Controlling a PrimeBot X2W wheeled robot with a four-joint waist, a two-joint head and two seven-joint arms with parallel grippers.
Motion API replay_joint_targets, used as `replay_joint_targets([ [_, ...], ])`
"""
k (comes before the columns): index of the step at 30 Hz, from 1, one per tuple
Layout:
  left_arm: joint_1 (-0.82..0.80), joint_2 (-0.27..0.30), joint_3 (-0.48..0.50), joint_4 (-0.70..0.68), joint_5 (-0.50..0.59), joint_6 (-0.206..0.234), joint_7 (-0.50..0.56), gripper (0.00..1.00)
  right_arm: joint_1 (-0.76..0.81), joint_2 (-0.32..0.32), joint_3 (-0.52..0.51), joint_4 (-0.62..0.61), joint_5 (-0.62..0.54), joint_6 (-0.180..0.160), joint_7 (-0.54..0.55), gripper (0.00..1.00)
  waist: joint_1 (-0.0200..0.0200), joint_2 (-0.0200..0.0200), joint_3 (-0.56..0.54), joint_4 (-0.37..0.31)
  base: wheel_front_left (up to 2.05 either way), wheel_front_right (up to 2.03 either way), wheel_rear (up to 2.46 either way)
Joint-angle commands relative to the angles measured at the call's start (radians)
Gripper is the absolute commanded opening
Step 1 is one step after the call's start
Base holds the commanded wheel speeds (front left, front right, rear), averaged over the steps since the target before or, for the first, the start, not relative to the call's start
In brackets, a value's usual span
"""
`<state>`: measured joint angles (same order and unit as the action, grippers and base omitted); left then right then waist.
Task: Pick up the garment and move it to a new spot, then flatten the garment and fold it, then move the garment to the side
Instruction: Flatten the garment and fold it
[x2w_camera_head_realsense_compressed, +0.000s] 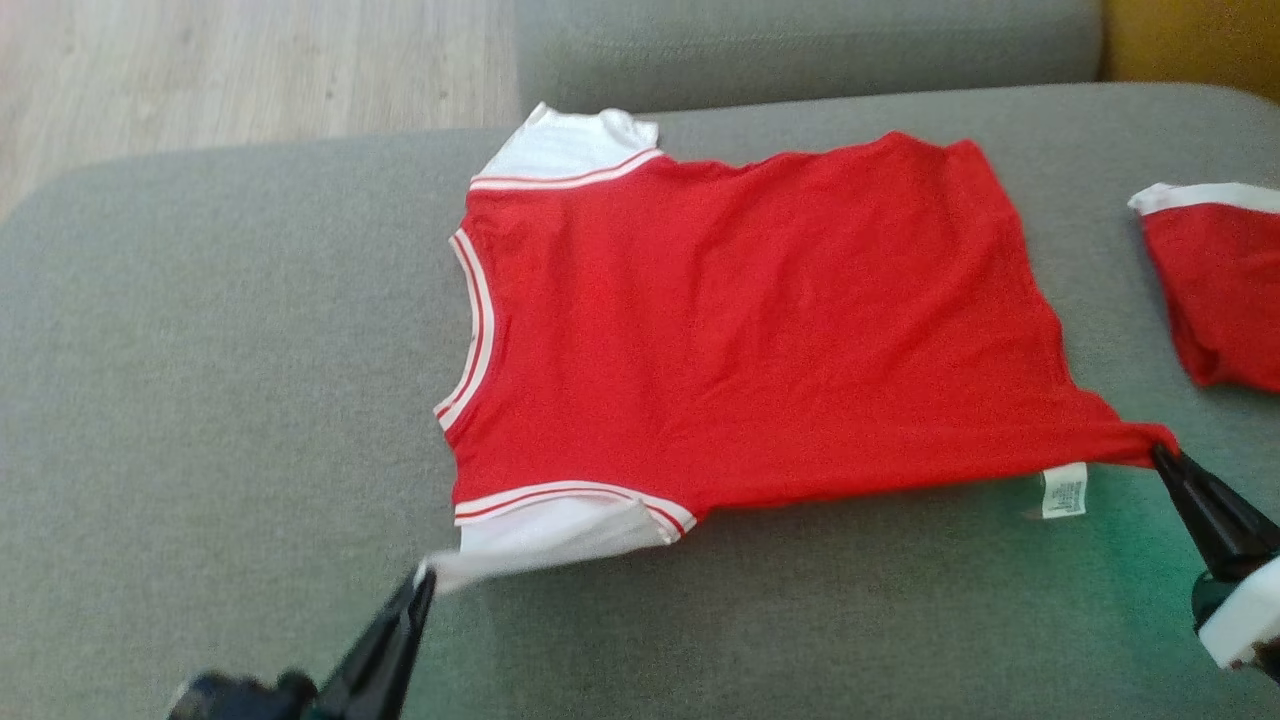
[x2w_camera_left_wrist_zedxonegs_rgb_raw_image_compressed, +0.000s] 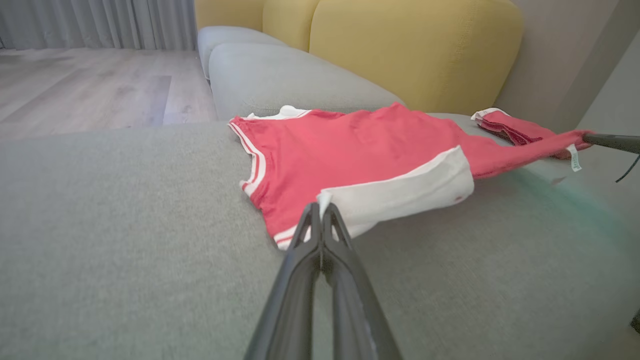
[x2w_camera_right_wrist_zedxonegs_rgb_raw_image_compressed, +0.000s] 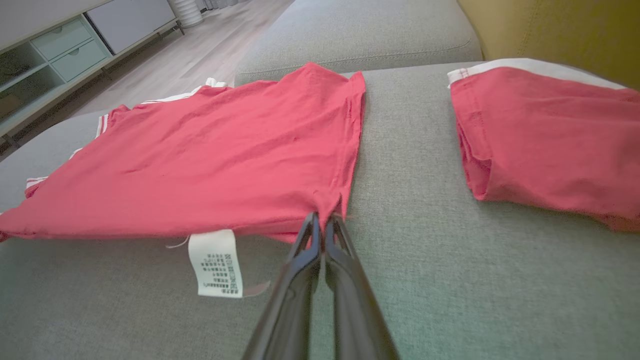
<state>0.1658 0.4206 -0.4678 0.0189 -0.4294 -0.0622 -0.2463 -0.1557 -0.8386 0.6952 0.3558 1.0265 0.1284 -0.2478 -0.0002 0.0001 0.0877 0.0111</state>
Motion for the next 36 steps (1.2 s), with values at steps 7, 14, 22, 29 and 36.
replay_joint_targets([
  [7,-0.287,0.022,0.028,0.057,0.057,-0.029,-0.004,0.0,-0.087,-0.002,-0.037,0.009,-0.013,0.002,-0.003,0.0,0.0002,-0.0001,0.089,0.022,0.0,0.0,0.0],
  [14,-0.524,0.013,0.01,0.156,0.133,-0.046,-0.011,0.0,-0.216,0.007,-0.035,0.027,-0.025,0.002,0.024,0.0,0.0002,-0.0001,0.18,0.009,0.0,0.0,0.0],
  [22,-0.731,0.014,0.013,0.218,0.199,-0.057,-0.015,0.0,-0.381,0.038,0.009,0.075,-0.052,0.002,0.056,0.0,0.0002,-0.0001,0.273,-0.001,0.0,0.0,0.0],
  [29,-0.815,-0.015,0.024,0.248,0.232,-0.061,-0.015,0.0,-0.458,0.058,0.064,0.128,-0.051,0.002,0.051,0.02,0.0002,-0.0001,0.307,0.005,0.0,0.0,0.0],
  [36,-0.753,-0.068,0.094,0.28,0.217,-0.023,-0.015,1.0,-0.487,0.083,0.082,0.191,-0.082,0.002,0.0,1.0,0.0002,-0.0001,0.281,0.003,0.0,0.0,0.0],
])
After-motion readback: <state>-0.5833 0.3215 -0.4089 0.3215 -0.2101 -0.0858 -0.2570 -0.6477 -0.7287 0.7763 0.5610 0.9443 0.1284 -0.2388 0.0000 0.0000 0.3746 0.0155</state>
